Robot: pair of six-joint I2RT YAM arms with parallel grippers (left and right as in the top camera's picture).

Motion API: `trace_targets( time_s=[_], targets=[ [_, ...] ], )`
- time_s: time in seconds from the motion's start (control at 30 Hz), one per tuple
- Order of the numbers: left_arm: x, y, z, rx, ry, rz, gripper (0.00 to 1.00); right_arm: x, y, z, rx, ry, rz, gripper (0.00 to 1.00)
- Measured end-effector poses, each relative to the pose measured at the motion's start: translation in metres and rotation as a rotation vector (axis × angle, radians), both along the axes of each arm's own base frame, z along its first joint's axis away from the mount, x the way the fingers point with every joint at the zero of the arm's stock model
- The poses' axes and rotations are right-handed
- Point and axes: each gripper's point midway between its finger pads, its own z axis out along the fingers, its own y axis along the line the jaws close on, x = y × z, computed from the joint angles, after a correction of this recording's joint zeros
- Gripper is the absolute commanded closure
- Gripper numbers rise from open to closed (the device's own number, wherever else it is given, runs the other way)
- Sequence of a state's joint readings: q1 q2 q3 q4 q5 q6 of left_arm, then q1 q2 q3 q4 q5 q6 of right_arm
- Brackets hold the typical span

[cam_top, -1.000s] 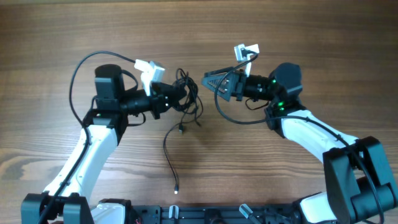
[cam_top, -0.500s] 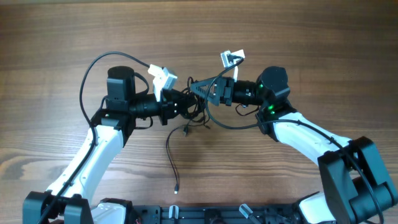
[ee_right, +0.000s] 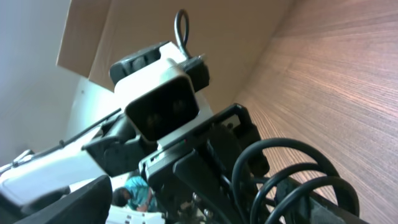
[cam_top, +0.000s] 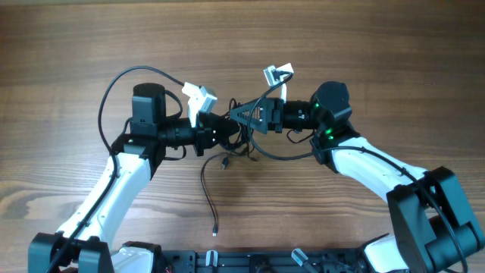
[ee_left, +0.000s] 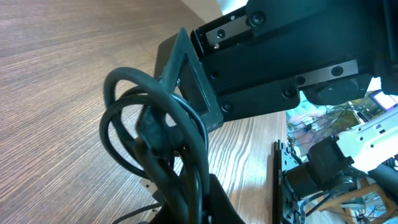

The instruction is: Untangle cables

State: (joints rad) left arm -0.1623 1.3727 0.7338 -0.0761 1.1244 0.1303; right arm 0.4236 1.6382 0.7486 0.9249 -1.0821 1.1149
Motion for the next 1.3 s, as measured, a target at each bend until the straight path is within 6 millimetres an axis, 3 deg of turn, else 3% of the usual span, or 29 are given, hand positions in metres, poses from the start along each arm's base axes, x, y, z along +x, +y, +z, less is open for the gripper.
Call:
trace_targets(
  time_s=[0.2, 0.47, 0.67, 0.87, 0.9, 0.93, 0.97, 1.03, 1.07, 1.17, 1.3],
  targets=[
    [-0.010, -0.016, 0.000, 0.005, -0.010, -0.051, 0.96, 0.004, 0.000, 0.008, 0.033, 0.087, -0.024, 0.10],
    [-0.009, -0.019, 0.003, 0.005, -0.030, -0.055, 0.96, 0.021, -0.002, 0.027, 0.126, 0.192, -0.136, 0.07],
    [-0.008, -0.020, 0.006, -0.001, -0.044, -0.060, 0.96, 0.039, -0.014, 0.028, 0.154, 0.238, -0.216, 0.06],
    [-0.013, -0.022, 0.014, -0.032, -0.044, -0.096, 0.96, 0.068, -0.050, 0.028, 0.156, 0.185, -0.329, 0.05],
    [-0.022, -0.025, 0.017, -0.061, -0.024, -0.139, 0.96, 0.082, -0.064, 0.030, 0.164, 0.156, -0.407, 0.04],
    [-0.035, -0.030, 0.022, -0.101, -0.004, -0.204, 0.96, 0.105, -0.094, 0.030, 0.171, 0.125, -0.533, 0.04],
    [-0.044, -0.033, 0.026, -0.128, 0.005, -0.248, 0.96, 0.117, -0.111, 0.027, 0.166, 0.123, -0.603, 0.04],
    [-0.056, -0.034, 0.034, -0.177, 0.013, -0.312, 0.96, 0.128, -0.125, 0.020, 0.139, 0.103, -0.674, 0.04],
    [-0.059, -0.034, 0.037, -0.195, 0.016, -0.333, 0.96, 0.129, -0.126, 0.016, 0.114, 0.090, -0.687, 0.05],
    [-0.063, -0.033, 0.041, -0.215, 0.019, -0.356, 0.96, 0.129, -0.124, -0.003, 0.015, 0.041, -0.684, 0.23],
    [-0.052, -0.019, 0.043, -0.229, 0.014, -0.313, 0.96, 0.103, -0.105, -0.010, -0.100, -0.214, -0.495, 0.23]
  ],
)
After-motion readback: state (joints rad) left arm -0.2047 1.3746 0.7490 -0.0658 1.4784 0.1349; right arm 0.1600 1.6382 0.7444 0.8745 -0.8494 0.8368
